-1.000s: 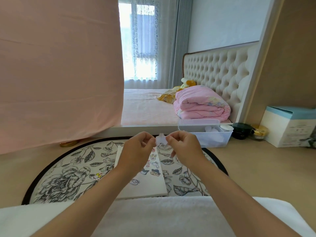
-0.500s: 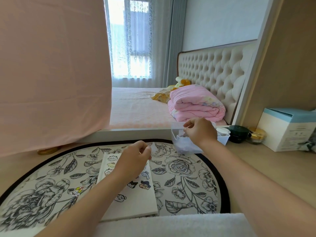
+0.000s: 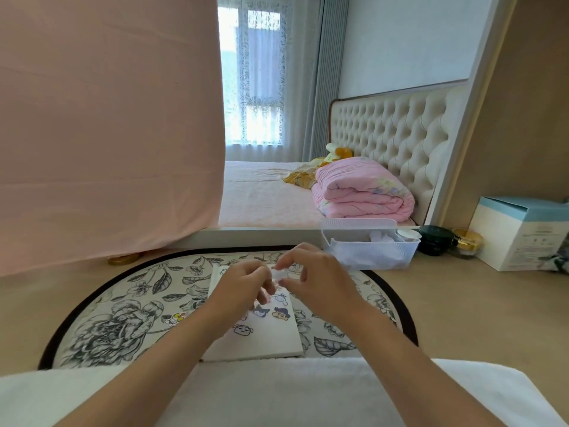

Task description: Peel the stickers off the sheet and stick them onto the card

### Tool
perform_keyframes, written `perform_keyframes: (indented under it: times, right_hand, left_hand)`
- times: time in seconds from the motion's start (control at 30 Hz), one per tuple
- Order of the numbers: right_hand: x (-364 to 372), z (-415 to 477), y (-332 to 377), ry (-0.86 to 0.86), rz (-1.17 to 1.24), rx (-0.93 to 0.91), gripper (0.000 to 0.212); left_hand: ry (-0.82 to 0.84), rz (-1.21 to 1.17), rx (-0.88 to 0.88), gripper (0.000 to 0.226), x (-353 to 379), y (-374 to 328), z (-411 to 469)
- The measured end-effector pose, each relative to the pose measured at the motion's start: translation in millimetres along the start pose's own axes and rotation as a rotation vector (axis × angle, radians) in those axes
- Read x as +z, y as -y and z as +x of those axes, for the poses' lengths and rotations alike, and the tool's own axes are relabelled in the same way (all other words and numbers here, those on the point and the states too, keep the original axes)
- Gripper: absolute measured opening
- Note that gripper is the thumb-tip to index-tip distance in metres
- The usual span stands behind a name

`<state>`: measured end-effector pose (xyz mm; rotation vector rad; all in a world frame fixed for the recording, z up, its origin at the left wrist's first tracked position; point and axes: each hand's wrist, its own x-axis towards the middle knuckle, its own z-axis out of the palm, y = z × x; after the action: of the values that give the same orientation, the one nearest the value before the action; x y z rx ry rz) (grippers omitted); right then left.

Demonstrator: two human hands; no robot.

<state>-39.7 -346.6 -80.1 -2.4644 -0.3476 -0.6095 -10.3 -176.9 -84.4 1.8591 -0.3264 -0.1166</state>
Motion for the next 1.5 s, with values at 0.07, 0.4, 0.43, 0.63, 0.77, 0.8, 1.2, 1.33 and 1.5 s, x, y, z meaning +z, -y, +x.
perform_keyframes:
  times: [0.07,0.4,0.43,0.63,0.77,0.8,1.2,1.33,1.5]
  right_hand:
    - [7,-5,8,-0.034,-0.021,-0.038,0.012]
    - [20,-17,43,-0.03,0.937,0.566,0.01]
    - [20,-18,43,0.008,1.056,0.633,0.014]
    - [26,-19,43,0.146,1.24,0.72,0.007]
    - [28,-19,43,0.124,1.199,0.702,0.008]
    - [28,-20,42,0.111,1.157,0.682,0.01]
    - [23,-23,30,0.015,0.232,0.228,0.01]
    - [23,-22,31,0.076,0.154,0.108,0.001]
    - [22,-23,31,0.125,0.042,0.073,0.009]
  left_hand:
    - [0.005,-0.003,-0.014,0.021,-6,1,-10]
    - [-0.012,-0.304,-0.099,0.037,-30,12,-37]
    - [-0.031,-0.248,-0.068,0.028,-29,14,-39]
    - [-0.096,-0.182,0.051,0.01,-23,20,-43]
    - [-0.162,-0.195,0.059,0.009,-25,23,-42]
    - [-0.17,-0.202,0.056,0.009,-26,24,-42]
    - [-0.128,0.386,0.319,0.009,-41,36,-45]
    - [-0.108,0.502,0.374,0.006,-41,35,-48]
    - [-0.113,0.572,0.394,0.009,-40,35,-49]
